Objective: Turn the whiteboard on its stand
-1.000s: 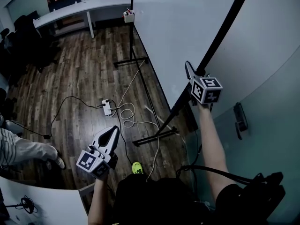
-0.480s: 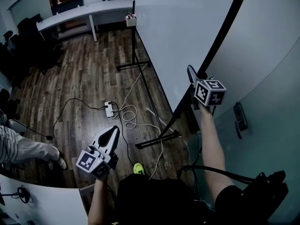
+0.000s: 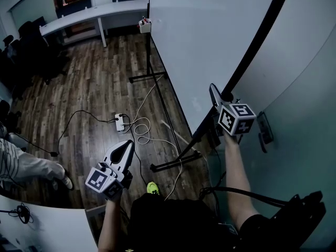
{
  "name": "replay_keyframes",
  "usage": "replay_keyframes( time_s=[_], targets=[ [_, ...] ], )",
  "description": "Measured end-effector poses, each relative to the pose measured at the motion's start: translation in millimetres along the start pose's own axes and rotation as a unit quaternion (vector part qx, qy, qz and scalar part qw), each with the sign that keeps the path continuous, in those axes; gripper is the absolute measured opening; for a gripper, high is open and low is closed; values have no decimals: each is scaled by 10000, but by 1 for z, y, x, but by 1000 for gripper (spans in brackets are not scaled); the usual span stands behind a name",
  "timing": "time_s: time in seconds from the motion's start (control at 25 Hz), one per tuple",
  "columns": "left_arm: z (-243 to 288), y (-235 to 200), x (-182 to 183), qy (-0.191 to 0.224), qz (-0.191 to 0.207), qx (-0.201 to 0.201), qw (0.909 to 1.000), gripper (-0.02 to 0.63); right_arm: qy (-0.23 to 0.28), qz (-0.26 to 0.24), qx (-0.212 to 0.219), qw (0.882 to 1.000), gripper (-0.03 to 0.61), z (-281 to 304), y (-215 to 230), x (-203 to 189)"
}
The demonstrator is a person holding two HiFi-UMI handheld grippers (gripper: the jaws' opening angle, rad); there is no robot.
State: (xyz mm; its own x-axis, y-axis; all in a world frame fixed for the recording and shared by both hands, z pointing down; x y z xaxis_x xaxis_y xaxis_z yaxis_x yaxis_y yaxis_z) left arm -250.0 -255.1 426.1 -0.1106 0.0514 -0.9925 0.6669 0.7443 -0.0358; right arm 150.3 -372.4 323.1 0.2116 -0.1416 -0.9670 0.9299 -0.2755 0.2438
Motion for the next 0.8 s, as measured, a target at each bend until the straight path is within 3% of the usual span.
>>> replay_keyframes(
  time_s=[0.8],
  targets=[
    [11, 54, 17, 21, 110, -222, 9997, -6, -66, -175, -143, 9997, 60, -122, -45, -8]
  ],
)
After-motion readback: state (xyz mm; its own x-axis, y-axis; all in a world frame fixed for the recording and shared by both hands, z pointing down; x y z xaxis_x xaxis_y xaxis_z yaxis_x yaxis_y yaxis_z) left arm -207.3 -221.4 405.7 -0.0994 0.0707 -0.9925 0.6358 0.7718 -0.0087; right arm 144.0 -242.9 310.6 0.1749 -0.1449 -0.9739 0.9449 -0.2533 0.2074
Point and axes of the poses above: the fingertips, and each gripper's own axes: z forward along the fingers, y to its right, x out of its top, the point moved 10 cm from there along -z, backward along the fingers, and after that the axes turned 14 degrees about z, right-handed, at the moved point
